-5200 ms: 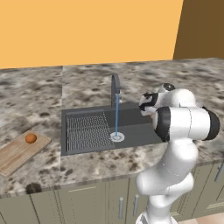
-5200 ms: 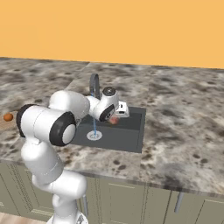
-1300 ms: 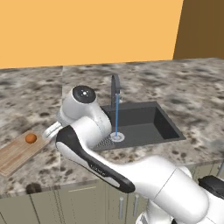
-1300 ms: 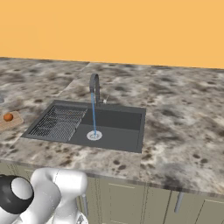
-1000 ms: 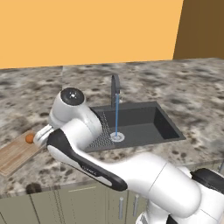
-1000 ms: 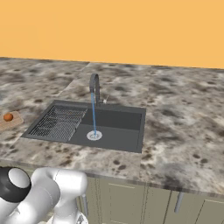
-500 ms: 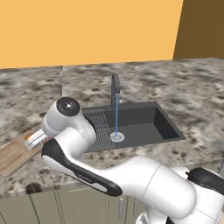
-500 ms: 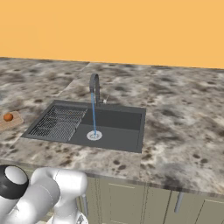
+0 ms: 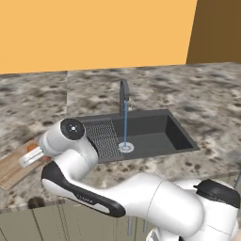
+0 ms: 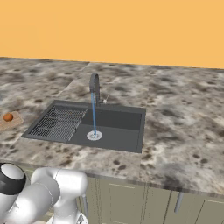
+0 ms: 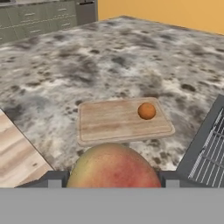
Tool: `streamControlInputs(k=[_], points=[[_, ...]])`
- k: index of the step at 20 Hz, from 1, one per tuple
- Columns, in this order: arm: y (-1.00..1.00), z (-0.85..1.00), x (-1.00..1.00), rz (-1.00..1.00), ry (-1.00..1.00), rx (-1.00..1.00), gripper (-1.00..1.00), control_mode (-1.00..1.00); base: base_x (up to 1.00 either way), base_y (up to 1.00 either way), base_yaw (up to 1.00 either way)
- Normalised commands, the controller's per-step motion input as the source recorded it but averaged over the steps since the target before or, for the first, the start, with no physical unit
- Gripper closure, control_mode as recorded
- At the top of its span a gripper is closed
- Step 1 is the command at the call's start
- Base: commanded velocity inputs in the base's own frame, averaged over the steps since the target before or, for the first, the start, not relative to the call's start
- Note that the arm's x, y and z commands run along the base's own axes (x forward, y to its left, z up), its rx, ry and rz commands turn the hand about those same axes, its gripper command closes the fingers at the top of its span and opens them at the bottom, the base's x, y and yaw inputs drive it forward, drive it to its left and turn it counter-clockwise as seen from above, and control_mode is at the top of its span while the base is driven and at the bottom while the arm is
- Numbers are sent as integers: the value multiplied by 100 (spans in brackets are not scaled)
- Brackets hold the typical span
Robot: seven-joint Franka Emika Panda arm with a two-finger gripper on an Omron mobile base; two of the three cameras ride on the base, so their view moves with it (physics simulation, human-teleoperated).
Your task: Pick the tangerine, peach from the sink and place them on the cutting board to airdry. Then turn off the sink faucet.
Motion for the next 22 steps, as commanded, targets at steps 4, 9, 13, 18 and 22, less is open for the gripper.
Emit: streamControlInputs(k=[4,9,13,18,22], points=[[40,-14,11,0,0,0,100,-100,0,0,0],[40,-11,16,-1,0,0,100,-100,0,0,0],[24,-25,16,-3,0,0,100,-100,0,0,0],[16,-26,21,-2,0,0,100,-100,0,0,0],[19,-20,25,-3,1,0,100,-100,0,0,0]])
